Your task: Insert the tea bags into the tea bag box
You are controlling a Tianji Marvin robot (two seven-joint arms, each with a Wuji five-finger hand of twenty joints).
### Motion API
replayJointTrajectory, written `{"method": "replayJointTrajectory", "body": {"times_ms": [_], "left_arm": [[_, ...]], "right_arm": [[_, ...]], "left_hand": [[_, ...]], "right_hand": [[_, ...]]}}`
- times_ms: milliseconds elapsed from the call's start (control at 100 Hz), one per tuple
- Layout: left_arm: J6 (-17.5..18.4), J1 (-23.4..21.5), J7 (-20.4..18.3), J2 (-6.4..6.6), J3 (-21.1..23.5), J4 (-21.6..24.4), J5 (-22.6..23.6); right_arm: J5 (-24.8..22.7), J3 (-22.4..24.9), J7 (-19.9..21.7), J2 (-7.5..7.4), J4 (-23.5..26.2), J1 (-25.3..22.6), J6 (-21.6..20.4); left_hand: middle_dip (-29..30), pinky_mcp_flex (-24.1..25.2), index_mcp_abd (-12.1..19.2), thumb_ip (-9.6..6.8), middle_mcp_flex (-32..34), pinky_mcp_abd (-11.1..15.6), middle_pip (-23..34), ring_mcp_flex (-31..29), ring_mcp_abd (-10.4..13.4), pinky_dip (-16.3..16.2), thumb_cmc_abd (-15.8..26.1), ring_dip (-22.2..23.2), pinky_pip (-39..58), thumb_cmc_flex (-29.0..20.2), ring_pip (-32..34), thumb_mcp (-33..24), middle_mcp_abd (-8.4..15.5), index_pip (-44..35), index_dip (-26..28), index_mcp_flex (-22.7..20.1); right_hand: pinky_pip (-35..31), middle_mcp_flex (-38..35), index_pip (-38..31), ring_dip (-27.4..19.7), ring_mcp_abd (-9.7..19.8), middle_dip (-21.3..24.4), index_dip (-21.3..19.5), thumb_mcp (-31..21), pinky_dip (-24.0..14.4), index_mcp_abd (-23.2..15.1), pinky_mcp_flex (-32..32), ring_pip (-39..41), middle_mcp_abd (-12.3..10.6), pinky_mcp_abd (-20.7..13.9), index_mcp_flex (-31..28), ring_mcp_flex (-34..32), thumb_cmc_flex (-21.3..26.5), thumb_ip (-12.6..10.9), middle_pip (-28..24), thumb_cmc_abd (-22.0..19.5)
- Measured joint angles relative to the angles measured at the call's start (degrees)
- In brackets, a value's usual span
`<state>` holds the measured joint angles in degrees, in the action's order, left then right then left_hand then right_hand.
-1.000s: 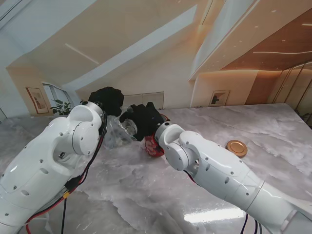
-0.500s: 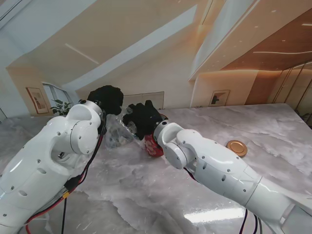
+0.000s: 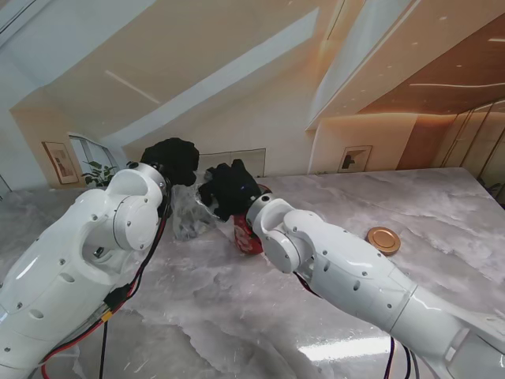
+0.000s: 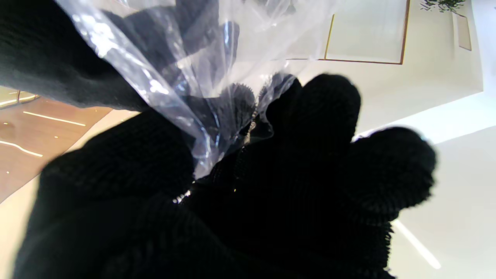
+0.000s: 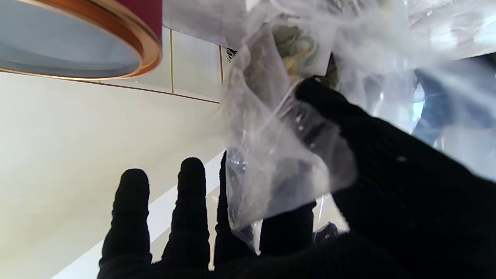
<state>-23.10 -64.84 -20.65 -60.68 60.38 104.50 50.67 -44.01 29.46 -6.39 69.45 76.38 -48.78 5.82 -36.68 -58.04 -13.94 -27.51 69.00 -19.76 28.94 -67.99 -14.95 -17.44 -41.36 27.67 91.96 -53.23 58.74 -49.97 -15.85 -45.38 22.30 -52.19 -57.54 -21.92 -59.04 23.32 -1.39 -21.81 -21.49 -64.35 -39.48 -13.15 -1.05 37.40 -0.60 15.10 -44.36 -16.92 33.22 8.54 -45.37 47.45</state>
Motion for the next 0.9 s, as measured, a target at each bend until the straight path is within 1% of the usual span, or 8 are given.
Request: {"method": "replayJointTrajectory", "body": {"times_ms": [20, 60, 140, 250, 360, 760, 840, 900], "left_arm": [[0.02, 0.01, 0.01, 0.00, -0.06, -0.05, 0.08], [0.11, 0.06, 0.03, 0.00, -0.20, -0.16, 0.29], [0.18, 0.23, 0.12, 0.00, -0.54, -0.47, 0.64], [0.23, 0.48, 0.33, 0.00, -0.90, -1.00, 0.98], [0.33, 0.65, 0.47, -0.02, -1.11, -1.46, 1.20], [0.19, 0.97, 0.47, -0.04, -1.80, -2.36, 1.79], [0.19, 0.99, 0.47, -0.04, -1.87, -2.49, 1.80], [0.20, 0.99, 0.51, -0.06, -1.87, -2.56, 1.80]], "right_arm": [[0.37, 0.17, -0.12, 0.08, -0.04, -0.08, -0.10], [1.13, 0.54, -0.39, 0.24, -0.08, -0.29, -0.26], [3.12, 1.53, -0.97, 0.56, -0.09, -0.91, -0.76], [5.81, 2.75, -1.74, 1.01, -0.09, -1.84, -1.11], [5.94, 3.51, -2.35, 1.25, -0.03, -2.50, -1.47], [5.92, 5.08, -3.19, 1.17, 1.36, -3.81, -1.50], [5.92, 5.13, -3.19, 1.17, 1.51, -3.90, -1.31], [5.97, 5.15, -3.19, 1.17, 1.64, -3.95, -1.02]], "left_hand": [[0.00, 0.00, 0.00, -0.33, 0.00, 0.00, 0.00, 0.00, 0.00, 0.00, 0.00, 0.00, 0.00, 0.00, 0.00, 0.00, 0.00, 0.00, 0.00, 0.00], [0.00, 0.00, 0.00, -0.33, 0.00, 0.00, 0.00, -0.01, 0.00, 0.00, 0.00, 0.00, 0.00, 0.00, 0.00, 0.00, 0.00, 0.00, 0.01, 0.00], [-0.01, 0.00, 0.00, -0.34, 0.00, 0.00, 0.00, -0.01, 0.00, 0.00, 0.00, -0.01, 0.01, 0.00, 0.01, 0.00, 0.00, 0.00, 0.02, 0.00], [-0.01, 0.00, 0.00, -0.38, 0.00, 0.00, 0.00, -0.01, 0.00, -0.01, 0.02, -0.01, 0.01, 0.00, 0.03, 0.00, 0.00, 0.00, 0.02, 0.00], [-0.01, 0.00, 0.00, -0.39, 0.00, 0.00, 0.00, -0.01, 0.00, -0.01, 0.06, -0.01, 0.02, 0.00, 0.02, 0.00, 0.00, 0.00, 0.03, 0.00], [-0.05, 0.00, 0.03, -0.40, 0.00, 0.00, 0.01, -0.01, 0.01, -0.01, 0.07, -0.01, 0.05, 0.00, 0.05, 0.00, 0.00, 0.00, 0.04, 0.00], [-0.07, 0.00, 0.03, -0.40, 0.00, 0.00, 0.01, -0.01, 0.01, 0.00, 0.07, -0.01, 0.05, 0.00, 0.05, 0.00, 0.00, 0.00, 0.04, 0.00], [-0.08, 0.00, 0.03, -0.40, 0.00, 0.00, 0.01, -0.01, 0.01, -0.01, 0.07, -0.01, 0.06, 0.00, 0.06, 0.00, 0.00, 0.00, 0.04, 0.00]], "right_hand": [[-0.03, 0.00, 0.00, 0.00, 0.00, 0.00, -0.17, 0.00, 0.00, -0.03, 0.00, 0.03, -0.09, -0.01, 0.00, 0.00, 0.00, 0.01, -0.02, -0.18], [-0.06, 0.00, -0.01, 0.04, 0.00, -0.05, -0.59, 0.02, 0.00, -0.31, 0.00, 0.06, -0.48, -0.03, 0.01, 0.00, -0.01, 0.04, -0.13, -0.67], [-0.30, 0.04, -0.02, 0.07, 0.81, -0.13, -1.25, 0.13, 0.00, -0.64, 0.00, 0.09, -0.53, -0.07, 0.05, 0.00, -0.01, 0.08, -0.59, -1.31], [-0.54, 0.11, -0.03, 0.07, 0.89, -0.59, -1.97, 1.33, 0.00, -1.00, 0.00, 0.10, -0.58, -0.67, 0.08, 0.00, -0.02, 0.24, -0.69, -2.46], [-0.55, 0.13, -0.04, 0.08, 0.90, -0.71, -2.62, 1.76, 0.00, -1.36, 0.00, 0.56, -0.61, -0.70, 0.10, 0.00, -0.02, 0.39, -1.21, -3.71], [-0.57, 0.16, -0.63, 0.09, 0.91, -0.72, -2.77, 2.71, 0.00, -1.22, 0.12, 0.57, -0.63, -0.73, 0.15, 0.01, -0.17, 0.42, -1.34, -3.77], [-0.59, 0.16, -1.44, 0.09, 0.91, -0.72, -2.77, 3.51, 0.00, -0.29, 0.12, 0.57, -0.63, -0.73, 0.15, 0.01, -2.33, 0.51, -1.36, -5.03], [-0.60, 0.16, -2.67, 0.09, 0.91, -0.72, -2.56, 4.24, 0.00, 0.56, 0.13, 0.57, -0.63, -0.73, 0.11, 0.02, -3.39, 1.05, -1.43, -6.09]]}}
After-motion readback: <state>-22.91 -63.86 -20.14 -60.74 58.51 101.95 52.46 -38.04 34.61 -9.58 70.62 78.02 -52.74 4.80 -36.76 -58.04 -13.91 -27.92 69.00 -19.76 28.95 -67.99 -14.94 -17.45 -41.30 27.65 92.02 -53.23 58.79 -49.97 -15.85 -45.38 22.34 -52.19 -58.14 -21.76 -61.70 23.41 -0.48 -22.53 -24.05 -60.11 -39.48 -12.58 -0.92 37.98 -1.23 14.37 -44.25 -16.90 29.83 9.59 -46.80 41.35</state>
